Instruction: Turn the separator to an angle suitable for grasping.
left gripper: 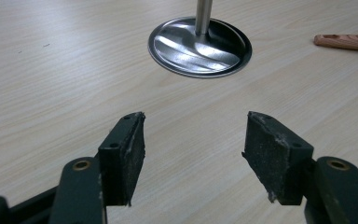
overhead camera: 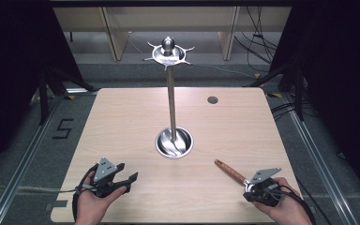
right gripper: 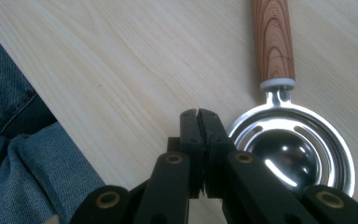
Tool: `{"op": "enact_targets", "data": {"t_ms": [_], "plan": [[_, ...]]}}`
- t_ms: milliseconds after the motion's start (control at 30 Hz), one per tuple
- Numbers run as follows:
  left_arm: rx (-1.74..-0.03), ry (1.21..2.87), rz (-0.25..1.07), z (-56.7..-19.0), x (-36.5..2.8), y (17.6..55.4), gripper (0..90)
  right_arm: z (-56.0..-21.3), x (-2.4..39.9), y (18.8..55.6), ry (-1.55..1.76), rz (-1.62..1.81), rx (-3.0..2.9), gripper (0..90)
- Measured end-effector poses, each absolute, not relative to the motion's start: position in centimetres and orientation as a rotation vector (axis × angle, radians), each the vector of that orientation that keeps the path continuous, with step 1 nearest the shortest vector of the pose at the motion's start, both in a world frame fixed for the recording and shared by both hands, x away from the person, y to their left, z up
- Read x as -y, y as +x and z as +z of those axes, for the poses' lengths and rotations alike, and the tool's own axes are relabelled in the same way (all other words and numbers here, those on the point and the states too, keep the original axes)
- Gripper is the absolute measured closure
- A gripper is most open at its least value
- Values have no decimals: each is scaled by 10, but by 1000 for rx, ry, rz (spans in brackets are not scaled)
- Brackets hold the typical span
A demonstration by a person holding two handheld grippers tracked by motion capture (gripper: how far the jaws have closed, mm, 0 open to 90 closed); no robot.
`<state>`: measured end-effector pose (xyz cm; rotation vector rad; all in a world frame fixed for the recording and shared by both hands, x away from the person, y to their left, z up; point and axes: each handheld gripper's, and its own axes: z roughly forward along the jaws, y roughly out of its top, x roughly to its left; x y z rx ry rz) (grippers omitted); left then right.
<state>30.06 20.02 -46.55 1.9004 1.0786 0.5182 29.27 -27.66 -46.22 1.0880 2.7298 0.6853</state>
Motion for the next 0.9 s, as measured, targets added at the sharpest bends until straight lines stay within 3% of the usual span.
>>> {"op": "enact_targets", "data": {"t_ms": [333, 900], "plan": [[-1065, 1896, 502, -465, -199, 301, 370, -460, 268, 302, 1114, 678, -2732, 900], [-1050, 1917, 497, -466, -198, 302, 365, -462, 231, 356, 1075, 574, -2744, 900]]}}
